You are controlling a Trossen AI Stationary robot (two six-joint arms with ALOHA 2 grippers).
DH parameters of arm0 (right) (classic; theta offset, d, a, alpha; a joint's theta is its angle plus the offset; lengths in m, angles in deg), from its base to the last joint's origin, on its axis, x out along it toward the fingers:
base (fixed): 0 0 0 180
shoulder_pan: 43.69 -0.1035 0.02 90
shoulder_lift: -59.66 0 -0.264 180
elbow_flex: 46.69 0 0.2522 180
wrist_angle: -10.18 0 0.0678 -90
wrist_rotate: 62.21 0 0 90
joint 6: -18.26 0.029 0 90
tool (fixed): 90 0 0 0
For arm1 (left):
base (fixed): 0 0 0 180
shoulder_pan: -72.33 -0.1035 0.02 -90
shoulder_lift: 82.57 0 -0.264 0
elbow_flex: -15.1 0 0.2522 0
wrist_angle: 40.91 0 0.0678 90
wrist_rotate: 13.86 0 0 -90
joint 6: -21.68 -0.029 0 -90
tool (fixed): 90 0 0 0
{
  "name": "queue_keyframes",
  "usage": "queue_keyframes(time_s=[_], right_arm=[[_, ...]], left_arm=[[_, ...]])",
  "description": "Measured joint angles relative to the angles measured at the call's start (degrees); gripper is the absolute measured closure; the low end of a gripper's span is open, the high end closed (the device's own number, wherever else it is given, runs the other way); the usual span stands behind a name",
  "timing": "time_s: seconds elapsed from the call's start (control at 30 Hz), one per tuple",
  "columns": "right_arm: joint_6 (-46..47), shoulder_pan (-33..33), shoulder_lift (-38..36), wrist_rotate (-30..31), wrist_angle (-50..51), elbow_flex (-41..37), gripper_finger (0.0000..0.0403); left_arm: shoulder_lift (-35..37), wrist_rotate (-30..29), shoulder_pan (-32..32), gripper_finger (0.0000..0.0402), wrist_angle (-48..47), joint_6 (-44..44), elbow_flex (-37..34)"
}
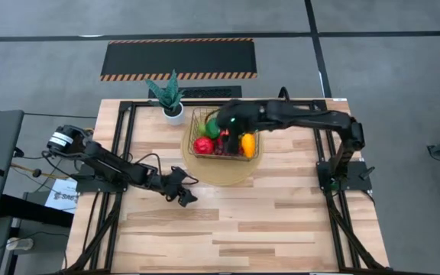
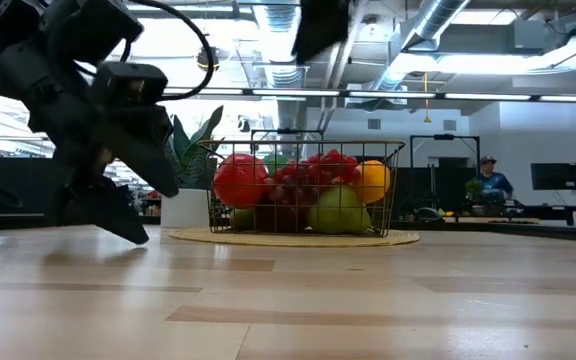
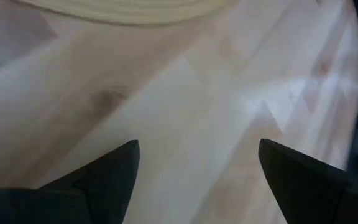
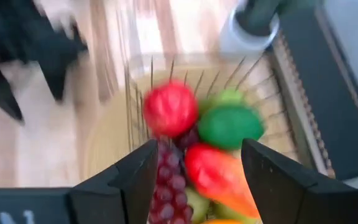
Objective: Build produce basket
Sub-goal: Return to Home Position
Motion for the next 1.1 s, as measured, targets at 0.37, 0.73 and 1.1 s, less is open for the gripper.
queue_keyframes(time_s=[0.37,0.73,1.1], right_arm=[[-1.37,-4.1,-8.88,0.25,15.24,22.8,0.0153],[3.16,-9.53,-25.11,0.35,21.15,24.19,0.0153],[13.55,-26.96,-50.09,20.94,-6.18,-20.14,0.0153]], left_arm=[[24.98,6.31,-10.22,0.0085,2.95,-10.04,0.03],[59.47,-4.52,-14.05,0.0085,5.29,-31.09,0.11],[83.59,-9.21,-14.21,0.0085,-24.98,-32.97,-0.19]])
